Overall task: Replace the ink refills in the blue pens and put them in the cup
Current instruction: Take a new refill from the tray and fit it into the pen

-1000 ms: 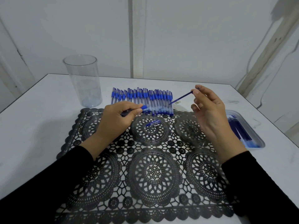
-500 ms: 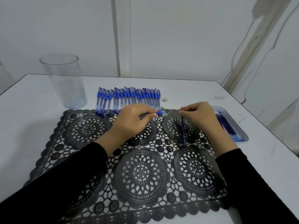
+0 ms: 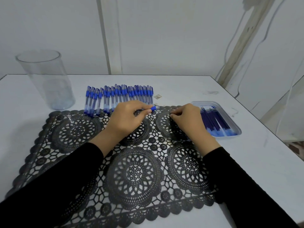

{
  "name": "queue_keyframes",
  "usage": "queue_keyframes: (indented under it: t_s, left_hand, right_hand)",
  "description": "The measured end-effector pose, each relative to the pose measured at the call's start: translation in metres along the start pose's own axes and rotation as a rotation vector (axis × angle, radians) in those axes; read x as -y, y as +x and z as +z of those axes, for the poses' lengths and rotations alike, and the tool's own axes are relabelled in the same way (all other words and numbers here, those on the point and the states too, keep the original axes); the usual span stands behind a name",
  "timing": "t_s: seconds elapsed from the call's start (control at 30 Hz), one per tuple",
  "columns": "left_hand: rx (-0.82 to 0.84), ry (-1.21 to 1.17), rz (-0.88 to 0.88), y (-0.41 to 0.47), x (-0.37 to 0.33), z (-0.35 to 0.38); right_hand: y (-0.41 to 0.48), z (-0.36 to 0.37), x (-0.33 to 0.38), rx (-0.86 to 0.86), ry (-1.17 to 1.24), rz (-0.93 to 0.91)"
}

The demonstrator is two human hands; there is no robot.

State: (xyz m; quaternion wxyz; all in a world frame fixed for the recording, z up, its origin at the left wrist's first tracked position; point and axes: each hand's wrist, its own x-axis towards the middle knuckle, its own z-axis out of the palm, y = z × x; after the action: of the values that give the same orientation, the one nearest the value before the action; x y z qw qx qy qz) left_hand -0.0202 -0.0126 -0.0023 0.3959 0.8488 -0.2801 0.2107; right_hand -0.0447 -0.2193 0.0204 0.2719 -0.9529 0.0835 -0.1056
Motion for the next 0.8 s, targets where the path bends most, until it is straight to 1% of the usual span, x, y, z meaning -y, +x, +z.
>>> queue_keyframes:
  t_s: [0.1,0.23,0.3,0.4,0.6,0.7,0.8]
  left_hand:
    - [0.037,0.034,0.001,0.003,-0.007,0.001]
    - [0.054,-0.005,-0.011,0.011,-0.024,0.013]
    - [0.078,-0.024,-0.016,0.017,-0.033,0.025]
    - [0.093,-0.084,-0.05,0.025,-0.045,0.043]
    - [0.106,-0.161,-0.042,0.039,-0.063,0.075]
    - [0.099,-0.174,-0.049,0.039,-0.062,0.086]
    - [0.1,-0.161,-0.053,0.037,-0.059,0.091]
  right_hand:
    - [-0.001,-0.007,-0.001,-0.006,0.048,-0.017]
    - [0.002,-0.034,-0.014,-0.128,0.147,-0.034]
    - [0.005,-0.05,-0.03,-0.181,0.137,-0.023]
    - [0.007,-0.067,-0.058,-0.209,0.108,0.009]
    - [0.005,-0.079,-0.096,-0.109,0.026,0.051]
    - [0.008,-0.075,-0.102,-0.051,-0.013,0.054]
    - [0.014,-0.068,-0.104,-0.032,-0.058,0.042]
